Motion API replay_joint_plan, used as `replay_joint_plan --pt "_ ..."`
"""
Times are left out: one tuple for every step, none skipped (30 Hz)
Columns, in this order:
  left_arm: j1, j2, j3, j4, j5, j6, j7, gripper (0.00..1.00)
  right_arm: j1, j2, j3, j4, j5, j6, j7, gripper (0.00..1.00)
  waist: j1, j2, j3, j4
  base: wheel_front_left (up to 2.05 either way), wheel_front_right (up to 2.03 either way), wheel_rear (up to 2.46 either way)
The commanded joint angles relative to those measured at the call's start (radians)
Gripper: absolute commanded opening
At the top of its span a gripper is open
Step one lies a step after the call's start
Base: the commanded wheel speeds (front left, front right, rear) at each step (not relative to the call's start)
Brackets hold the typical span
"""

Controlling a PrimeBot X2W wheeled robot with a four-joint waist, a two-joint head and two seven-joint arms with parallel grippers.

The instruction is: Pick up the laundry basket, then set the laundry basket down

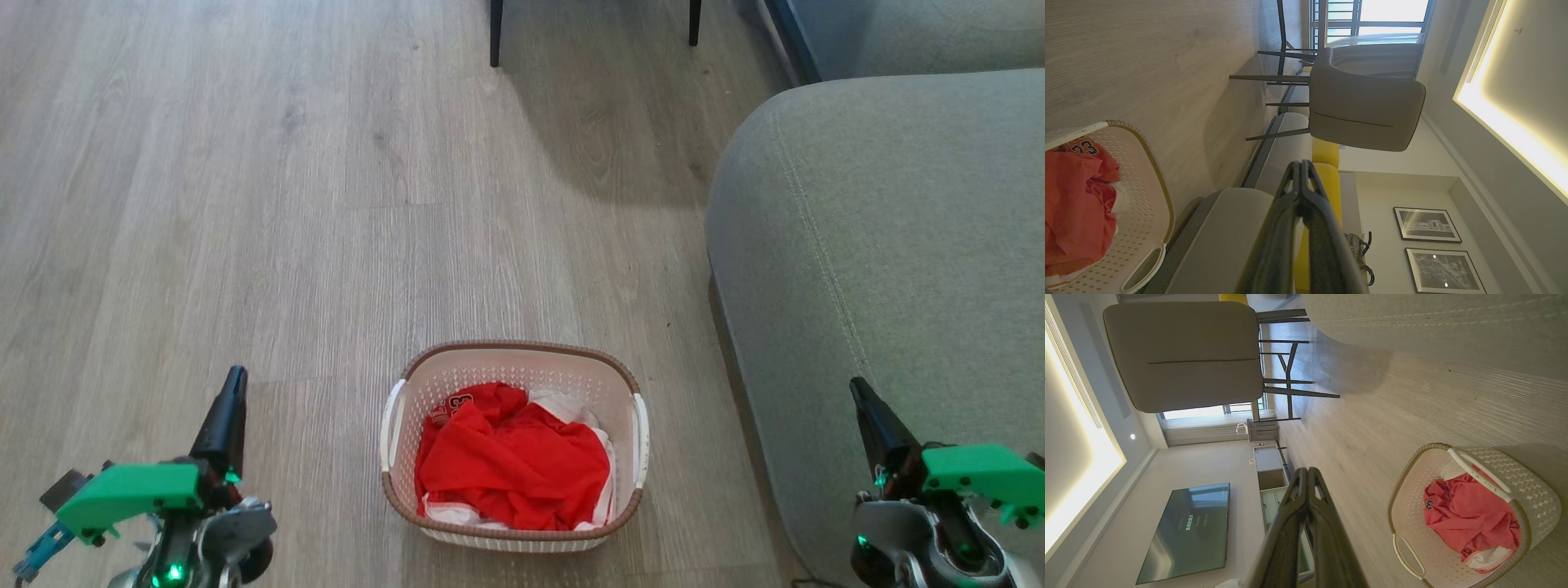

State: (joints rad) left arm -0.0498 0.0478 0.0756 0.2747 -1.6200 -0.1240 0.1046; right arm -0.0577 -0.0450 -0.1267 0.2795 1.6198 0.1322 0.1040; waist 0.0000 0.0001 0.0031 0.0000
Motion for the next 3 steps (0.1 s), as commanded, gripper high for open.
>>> replay_joint_plan --pt "-0.058 0.005 0.035 -0.030 0.009 -0.007 0.006 0.00 -0.050 -0.009 0.017 -0.035 -0.008 -0.002 0.006 0.00 0.0000 -0.0001 0.000 0.000 0.00 0.00 0.00" --pt "-0.058 0.005 0.036 -0.030 0.009 -0.007 0.007 0.00 -0.050 -0.009 0.017 -0.035 -0.008 -0.002 0.006 0.00 0.0000 -0.0001 0.000 0.000 0.00 0.00 0.00" --pt "-0.058 0.005 0.036 -0.030 0.009 -0.007 0.007 0.00 -0.050 -0.009 0.017 -0.035 -0.008 -0.002 0.006 0.00 0.0000 -0.0001 0.000 0.000 0.00 0.00 0.00"
